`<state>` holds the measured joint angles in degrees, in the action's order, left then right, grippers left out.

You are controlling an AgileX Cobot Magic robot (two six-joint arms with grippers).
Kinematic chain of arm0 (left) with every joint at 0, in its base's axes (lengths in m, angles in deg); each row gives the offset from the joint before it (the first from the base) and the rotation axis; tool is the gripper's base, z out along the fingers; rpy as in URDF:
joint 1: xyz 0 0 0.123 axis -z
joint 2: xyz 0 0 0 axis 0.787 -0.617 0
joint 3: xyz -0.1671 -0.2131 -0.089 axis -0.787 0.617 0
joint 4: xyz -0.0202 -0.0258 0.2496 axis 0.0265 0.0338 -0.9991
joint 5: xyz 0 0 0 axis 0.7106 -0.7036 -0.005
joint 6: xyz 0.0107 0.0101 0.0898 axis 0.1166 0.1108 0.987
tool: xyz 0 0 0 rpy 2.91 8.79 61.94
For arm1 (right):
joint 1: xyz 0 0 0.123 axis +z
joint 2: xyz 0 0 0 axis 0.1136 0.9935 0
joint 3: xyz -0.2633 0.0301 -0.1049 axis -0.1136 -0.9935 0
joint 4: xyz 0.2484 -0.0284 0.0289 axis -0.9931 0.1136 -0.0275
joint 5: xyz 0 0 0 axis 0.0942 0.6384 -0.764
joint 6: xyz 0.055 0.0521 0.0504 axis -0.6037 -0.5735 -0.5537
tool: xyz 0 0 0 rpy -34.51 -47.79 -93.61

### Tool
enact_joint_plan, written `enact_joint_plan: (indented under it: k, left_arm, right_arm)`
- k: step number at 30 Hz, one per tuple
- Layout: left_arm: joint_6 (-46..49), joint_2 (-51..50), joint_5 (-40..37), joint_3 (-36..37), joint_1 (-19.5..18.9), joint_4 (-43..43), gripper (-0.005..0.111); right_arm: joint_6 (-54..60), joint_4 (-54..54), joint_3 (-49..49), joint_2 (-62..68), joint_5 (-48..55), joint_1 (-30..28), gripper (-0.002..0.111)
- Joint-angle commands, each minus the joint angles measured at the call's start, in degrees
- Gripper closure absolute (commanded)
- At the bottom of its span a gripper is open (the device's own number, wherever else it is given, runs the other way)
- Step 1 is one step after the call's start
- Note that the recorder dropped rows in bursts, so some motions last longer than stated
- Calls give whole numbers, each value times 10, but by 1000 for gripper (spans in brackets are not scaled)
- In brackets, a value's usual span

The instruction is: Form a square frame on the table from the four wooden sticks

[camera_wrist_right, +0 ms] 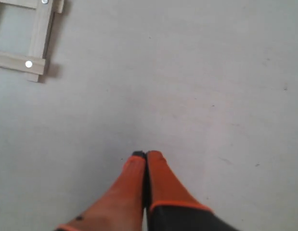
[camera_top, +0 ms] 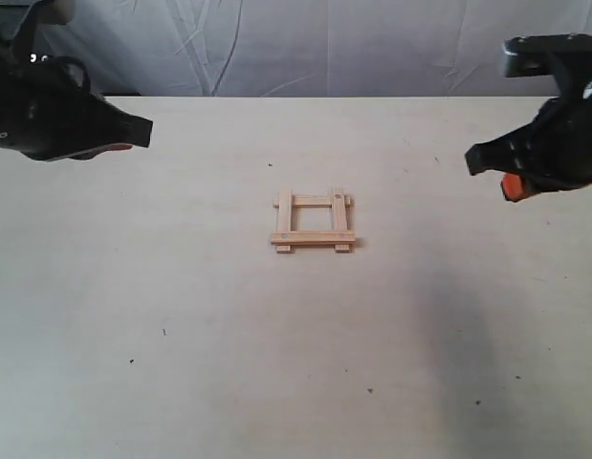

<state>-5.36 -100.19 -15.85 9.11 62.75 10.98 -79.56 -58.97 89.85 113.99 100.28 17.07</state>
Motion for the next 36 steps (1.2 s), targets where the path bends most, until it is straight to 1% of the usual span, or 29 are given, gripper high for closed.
enact_joint_plan:
  k: [1,9,13,18,20,26,36]
  left_arm:
    - [-5,61,28,49,4,-7,107]
    - [-4,222,94,139,4,-16,107]
    - [-4,311,151,194,4,-16,107]
    - [-4,383,215,250,4,-5,107]
    - [-4,400,222,262,4,-10,107]
    - [-4,417,211,263,4,-22,107]
    - [-4,417,211,263,4,-22,107]
  right_arm:
    - [-4,5,-68,-114,-36,-12,108]
    - [-5,19,-143,-311,-96,-12,108]
    - [-5,20,-195,-408,-149,-12,108]
    - [-5,20,-269,-518,-217,-12,108]
    - [-5,20,-290,-554,-241,-12,108]
    - [-5,10,-293,-620,-221,-12,108]
    - [-5,10,-293,-643,-221,-12,108]
